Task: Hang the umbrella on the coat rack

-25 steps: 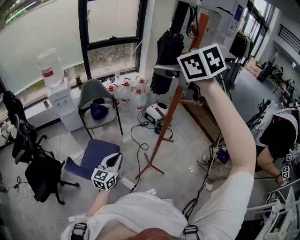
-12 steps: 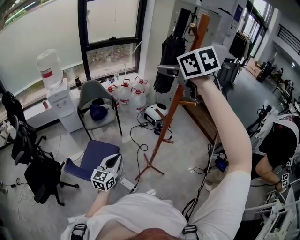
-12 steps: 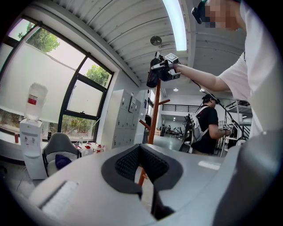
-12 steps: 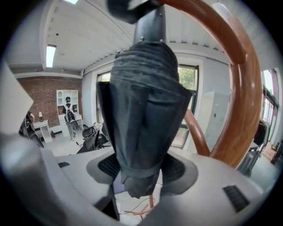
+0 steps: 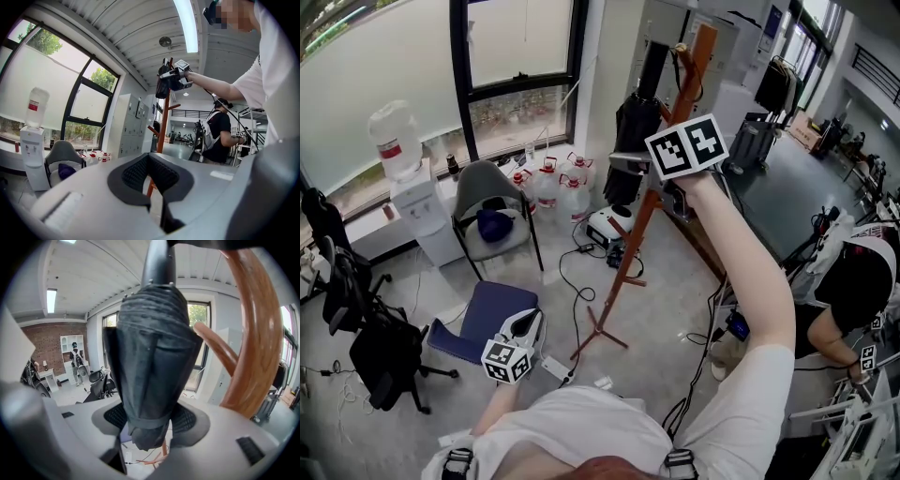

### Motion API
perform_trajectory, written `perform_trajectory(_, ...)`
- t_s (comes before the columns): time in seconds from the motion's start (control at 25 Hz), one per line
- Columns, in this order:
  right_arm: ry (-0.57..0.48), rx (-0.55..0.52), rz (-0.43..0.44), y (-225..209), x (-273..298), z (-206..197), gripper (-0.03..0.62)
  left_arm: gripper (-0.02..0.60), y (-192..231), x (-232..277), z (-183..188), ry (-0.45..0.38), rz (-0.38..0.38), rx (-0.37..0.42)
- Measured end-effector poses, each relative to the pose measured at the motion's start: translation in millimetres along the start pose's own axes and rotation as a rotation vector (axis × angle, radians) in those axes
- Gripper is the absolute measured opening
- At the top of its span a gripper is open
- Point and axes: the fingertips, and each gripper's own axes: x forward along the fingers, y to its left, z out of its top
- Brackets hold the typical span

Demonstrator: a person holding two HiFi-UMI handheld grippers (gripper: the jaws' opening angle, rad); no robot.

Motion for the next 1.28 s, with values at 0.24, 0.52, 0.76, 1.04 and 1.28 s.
perform_trajectory(0.24,-0.009,-0.012,0.002,8,10,-24,0.258,0.01,-4,3,0,0.003,-0.002,0.019)
perform_trajectory(0.52,-0.046,-0.074,-0.036,13,30,-49,0.258,0.01,-4,6,-2,0.012,-0.005,0.029)
perform_trajectory(0.76,-0.11,-0.051,-0.064,13,42,-65,0.258,0.011,-6,6,-2,0.014,-0.005,0.035)
perform_trajectory(1.04,-0.138,0.024,-0.049,8,55,-98,0.258,0.009,-8,5,-5,0.021,0.002,0.03)
perform_trajectory(1.28,-0.224,0.07,-0.053,1,51,-101,0.258,0.01,-8,8,-5,0.029,-0.002,0.037)
